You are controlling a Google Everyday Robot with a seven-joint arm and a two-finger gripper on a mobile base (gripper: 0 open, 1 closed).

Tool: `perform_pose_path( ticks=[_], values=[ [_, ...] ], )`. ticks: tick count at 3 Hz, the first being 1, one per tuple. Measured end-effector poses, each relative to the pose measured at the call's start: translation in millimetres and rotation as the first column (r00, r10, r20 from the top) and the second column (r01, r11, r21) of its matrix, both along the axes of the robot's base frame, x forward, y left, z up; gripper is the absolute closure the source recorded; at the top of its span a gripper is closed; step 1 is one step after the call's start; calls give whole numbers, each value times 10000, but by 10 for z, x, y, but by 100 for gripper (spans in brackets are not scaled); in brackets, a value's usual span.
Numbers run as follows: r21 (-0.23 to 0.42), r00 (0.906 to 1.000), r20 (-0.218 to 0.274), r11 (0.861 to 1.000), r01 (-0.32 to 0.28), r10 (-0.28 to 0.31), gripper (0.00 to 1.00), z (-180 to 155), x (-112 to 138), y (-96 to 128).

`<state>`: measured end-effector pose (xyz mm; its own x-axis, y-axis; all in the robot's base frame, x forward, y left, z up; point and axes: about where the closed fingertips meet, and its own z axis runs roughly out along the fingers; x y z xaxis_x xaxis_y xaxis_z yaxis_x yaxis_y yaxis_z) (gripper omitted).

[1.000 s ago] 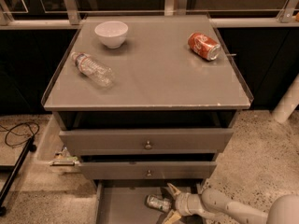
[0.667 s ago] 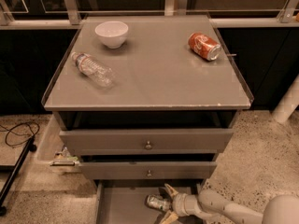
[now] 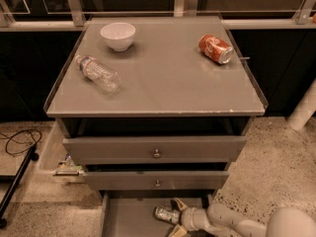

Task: Pick 7up can from bottom drawer and place on counter

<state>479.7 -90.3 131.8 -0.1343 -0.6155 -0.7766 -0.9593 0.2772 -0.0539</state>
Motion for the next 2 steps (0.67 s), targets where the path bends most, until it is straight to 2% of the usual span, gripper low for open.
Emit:
perform_pose_path(
  ticks=[1, 2],
  values=[
    [0, 10000, 0, 10000, 0, 0, 18, 0, 0, 0],
    [1, 10000, -1, 10000, -1, 1, 43, 0, 0, 1]
  ],
)
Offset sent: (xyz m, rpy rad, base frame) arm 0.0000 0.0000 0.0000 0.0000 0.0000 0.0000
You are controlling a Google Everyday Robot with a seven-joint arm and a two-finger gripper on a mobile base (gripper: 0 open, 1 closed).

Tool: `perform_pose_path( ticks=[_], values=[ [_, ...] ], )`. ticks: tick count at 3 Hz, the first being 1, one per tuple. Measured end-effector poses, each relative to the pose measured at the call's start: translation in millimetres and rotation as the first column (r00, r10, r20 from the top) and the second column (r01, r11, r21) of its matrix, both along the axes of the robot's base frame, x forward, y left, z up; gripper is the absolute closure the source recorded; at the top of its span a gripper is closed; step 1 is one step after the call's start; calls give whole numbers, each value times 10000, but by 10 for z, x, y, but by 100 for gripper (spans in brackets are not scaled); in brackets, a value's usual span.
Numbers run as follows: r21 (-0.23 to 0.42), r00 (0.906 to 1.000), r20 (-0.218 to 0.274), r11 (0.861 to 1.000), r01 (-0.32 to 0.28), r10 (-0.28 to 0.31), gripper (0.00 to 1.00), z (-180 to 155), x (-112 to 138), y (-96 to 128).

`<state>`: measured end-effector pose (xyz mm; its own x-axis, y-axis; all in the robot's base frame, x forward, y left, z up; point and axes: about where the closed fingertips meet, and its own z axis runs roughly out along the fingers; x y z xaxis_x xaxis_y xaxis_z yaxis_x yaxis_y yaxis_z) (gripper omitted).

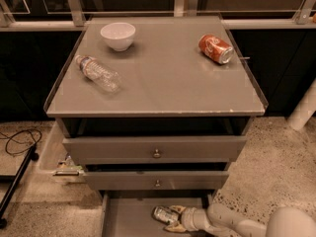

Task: Pick 7up can from bottom drawer and place on counter

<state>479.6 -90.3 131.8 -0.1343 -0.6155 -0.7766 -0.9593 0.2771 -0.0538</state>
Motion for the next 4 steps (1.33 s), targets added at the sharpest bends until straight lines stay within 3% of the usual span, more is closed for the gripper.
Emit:
perform_pose_path(
  ticks=[2, 3, 4],
  values=[
    [0, 10000, 0, 10000, 0, 0, 89, 0, 0, 0],
    [1, 10000, -1, 10000, -1, 1, 100, 0, 0, 1],
    [-9, 10000, -59, 10000, -13, 13, 100, -2, -12, 7]
  ],
)
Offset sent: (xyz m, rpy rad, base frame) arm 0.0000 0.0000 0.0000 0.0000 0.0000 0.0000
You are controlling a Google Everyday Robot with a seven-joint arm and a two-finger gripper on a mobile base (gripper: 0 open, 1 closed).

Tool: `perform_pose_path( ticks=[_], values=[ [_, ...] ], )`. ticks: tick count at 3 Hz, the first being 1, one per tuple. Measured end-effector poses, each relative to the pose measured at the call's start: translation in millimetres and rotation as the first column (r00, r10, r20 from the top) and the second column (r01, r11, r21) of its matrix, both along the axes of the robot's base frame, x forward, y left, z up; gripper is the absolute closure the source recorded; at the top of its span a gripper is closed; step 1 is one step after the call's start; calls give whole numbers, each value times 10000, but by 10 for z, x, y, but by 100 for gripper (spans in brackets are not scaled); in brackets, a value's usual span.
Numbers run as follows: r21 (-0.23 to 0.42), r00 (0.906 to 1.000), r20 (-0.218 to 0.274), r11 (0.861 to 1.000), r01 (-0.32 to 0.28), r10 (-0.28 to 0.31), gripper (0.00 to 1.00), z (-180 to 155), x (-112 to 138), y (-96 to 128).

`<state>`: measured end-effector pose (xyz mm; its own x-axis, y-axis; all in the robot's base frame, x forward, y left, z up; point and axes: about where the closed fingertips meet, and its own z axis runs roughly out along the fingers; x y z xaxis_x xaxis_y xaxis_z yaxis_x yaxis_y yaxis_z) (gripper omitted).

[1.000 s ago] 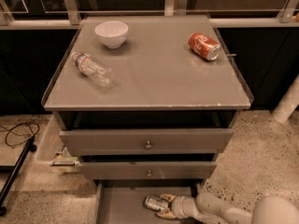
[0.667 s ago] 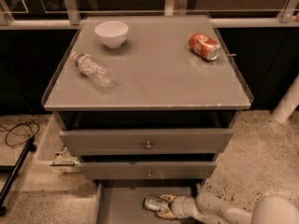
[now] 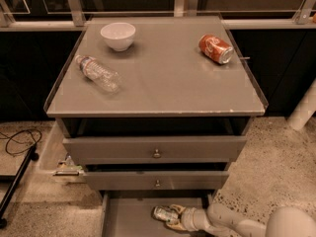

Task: Pick 7up can from bottom drawer and place on counter

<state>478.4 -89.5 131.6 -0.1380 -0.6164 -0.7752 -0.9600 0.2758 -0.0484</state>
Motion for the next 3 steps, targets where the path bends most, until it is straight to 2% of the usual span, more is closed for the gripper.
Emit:
perform_pose_path(
  ticks=[2, 3],
  values=[
    [193, 9990, -322, 9993, -306, 312, 100, 244, -161, -158],
    [89, 9989, 14, 9988, -477, 477, 100, 595, -248, -374]
  ],
)
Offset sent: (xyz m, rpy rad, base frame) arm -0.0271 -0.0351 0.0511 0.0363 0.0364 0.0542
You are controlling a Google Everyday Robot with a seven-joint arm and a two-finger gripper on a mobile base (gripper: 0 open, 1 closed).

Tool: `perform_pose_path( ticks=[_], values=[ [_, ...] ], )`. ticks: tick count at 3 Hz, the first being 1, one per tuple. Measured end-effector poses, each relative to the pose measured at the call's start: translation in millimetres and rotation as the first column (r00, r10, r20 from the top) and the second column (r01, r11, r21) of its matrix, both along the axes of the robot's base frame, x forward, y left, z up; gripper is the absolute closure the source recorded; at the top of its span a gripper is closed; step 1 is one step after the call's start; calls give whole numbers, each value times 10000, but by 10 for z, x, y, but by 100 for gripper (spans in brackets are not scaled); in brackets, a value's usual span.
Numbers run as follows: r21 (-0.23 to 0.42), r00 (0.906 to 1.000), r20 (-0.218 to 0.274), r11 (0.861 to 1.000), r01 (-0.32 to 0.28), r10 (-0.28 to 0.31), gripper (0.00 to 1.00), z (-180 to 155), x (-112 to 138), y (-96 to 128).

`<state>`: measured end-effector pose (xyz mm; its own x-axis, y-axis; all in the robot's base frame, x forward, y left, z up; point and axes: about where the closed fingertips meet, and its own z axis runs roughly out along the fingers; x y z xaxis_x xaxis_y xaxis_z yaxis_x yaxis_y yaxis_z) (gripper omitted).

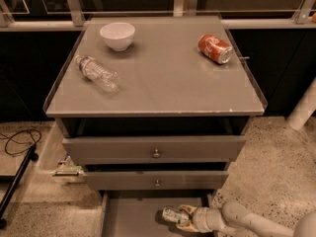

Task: Pick 7up can from bottom drawer and place on counter

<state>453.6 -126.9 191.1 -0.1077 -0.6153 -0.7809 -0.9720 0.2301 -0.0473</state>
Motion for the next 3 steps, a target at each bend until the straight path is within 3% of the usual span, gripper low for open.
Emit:
perform_pose_path(
  ticks=[1, 3],
  values=[
    [110, 9987, 486, 9998, -151, 146, 100, 568, -92, -281],
    [-251, 9847, 1693, 9989, -387, 424, 100, 1861, -197, -744]
  ],
)
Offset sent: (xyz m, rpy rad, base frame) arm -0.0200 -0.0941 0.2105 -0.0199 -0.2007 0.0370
